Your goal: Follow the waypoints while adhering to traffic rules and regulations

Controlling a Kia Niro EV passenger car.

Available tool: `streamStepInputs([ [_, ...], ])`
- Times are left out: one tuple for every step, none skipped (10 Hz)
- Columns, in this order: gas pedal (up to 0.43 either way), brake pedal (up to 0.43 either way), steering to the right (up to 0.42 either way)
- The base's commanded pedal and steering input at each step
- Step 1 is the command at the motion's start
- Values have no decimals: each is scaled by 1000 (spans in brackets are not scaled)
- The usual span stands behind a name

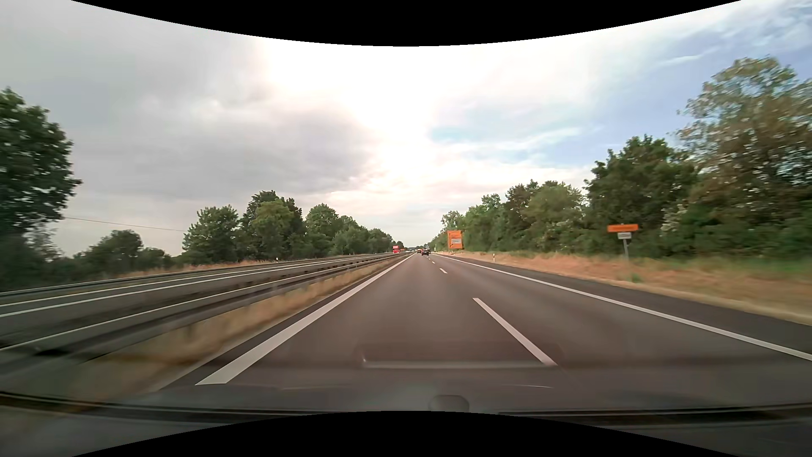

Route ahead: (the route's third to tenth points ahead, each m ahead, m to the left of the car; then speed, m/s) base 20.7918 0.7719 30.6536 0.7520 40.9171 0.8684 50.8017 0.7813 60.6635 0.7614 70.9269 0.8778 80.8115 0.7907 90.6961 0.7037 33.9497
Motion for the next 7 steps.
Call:
streamStepInputs([
  [177,0,-3],
  [177,0,-4],
  [177,0,-3],
  [177,0,-4],
  [177,0,-3],
  [177,0,-3],
  [177,0,-3],
])
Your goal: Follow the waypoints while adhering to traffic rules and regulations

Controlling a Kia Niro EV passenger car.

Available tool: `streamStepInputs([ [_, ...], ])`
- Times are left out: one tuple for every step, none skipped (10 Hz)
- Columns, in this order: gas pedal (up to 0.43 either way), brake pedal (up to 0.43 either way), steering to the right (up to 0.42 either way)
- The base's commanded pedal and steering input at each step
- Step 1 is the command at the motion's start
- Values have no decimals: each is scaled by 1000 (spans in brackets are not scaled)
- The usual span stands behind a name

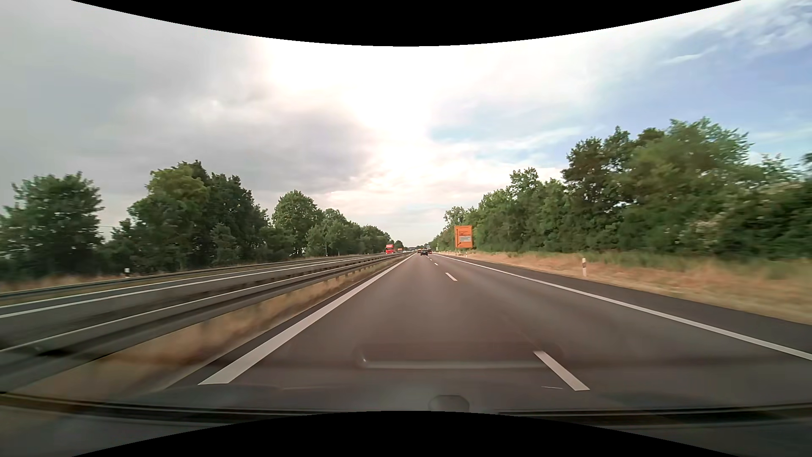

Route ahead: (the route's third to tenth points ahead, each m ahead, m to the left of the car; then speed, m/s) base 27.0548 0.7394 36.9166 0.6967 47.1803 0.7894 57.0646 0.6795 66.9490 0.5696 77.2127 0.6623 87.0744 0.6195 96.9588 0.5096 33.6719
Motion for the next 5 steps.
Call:
streamStepInputs([
  [177,0,-3],
  [177,0,-3],
  [177,0,-2],
  [177,0,-2],
  [177,0,-2],
])
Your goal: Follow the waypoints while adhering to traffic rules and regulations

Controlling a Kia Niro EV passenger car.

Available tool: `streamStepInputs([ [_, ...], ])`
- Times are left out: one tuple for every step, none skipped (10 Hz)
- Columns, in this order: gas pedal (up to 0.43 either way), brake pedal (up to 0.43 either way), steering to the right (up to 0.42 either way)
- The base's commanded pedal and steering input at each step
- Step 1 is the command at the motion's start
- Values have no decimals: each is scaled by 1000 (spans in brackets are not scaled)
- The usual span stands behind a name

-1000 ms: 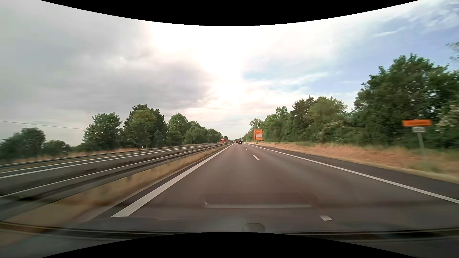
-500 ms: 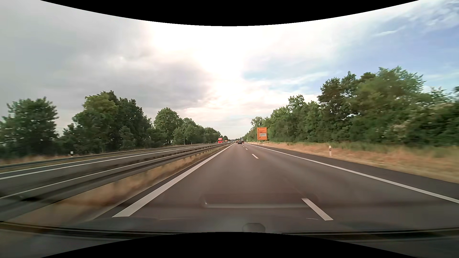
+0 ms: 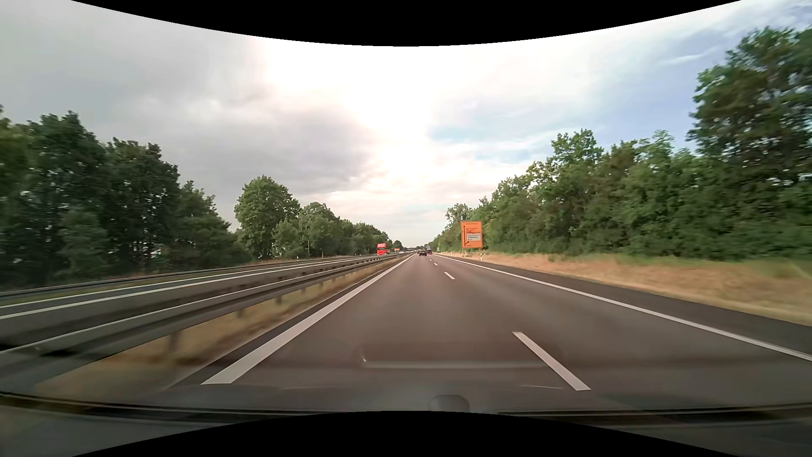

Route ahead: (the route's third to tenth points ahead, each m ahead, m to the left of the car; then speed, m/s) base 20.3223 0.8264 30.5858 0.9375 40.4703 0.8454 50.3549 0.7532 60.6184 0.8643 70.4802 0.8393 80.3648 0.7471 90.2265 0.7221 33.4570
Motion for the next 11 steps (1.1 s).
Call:
streamStepInputs([
  [177,0,-2],
  [177,0,-2],
  [177,0,-2],
  [177,0,-2],
  [177,0,-2],
  [177,0,-2],
  [189,0,-2],
  [189,0,-1],
  [189,0,-2],
  [189,0,-1],
  [189,0,-2],
])
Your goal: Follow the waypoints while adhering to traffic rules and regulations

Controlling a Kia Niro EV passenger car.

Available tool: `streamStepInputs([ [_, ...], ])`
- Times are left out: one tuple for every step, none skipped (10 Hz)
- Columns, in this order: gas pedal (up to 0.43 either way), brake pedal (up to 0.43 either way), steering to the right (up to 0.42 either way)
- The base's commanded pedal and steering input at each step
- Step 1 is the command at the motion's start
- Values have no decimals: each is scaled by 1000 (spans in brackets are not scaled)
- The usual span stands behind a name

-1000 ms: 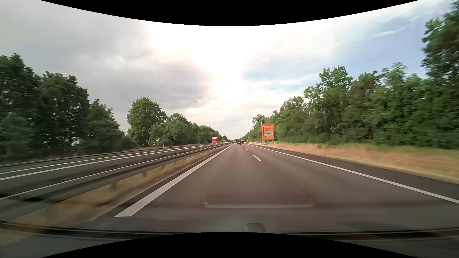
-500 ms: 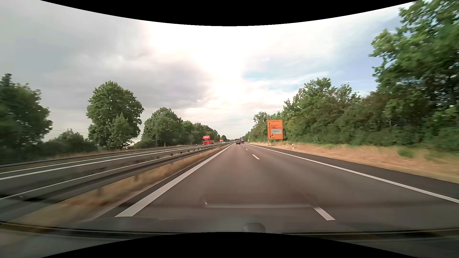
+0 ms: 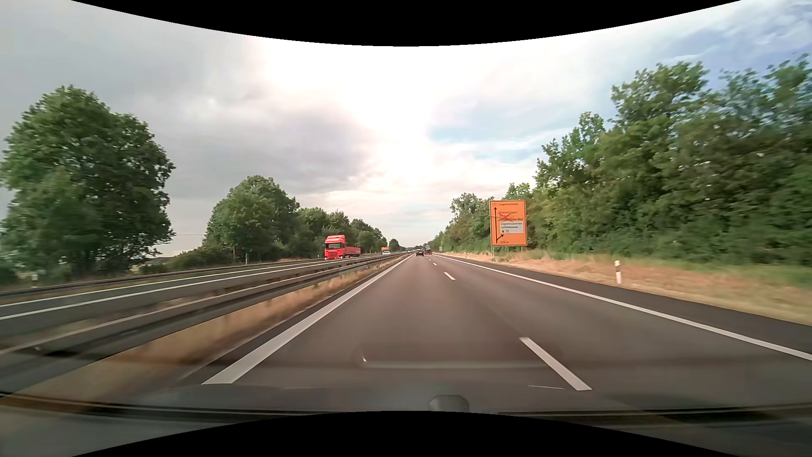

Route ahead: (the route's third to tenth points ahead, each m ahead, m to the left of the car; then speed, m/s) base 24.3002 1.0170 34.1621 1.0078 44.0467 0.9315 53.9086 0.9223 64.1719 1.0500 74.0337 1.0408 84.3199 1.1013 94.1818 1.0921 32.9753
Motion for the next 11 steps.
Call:
streamStepInputs([
  [189,0,-2],
  [189,0,-1],
  [189,0,-2],
  [189,0,-3],
  [189,0,-3],
  [189,0,-4],
  [189,0,-4],
  [189,0,-4],
  [189,0,-4],
  [189,0,-4],
  [189,0,-4],
])
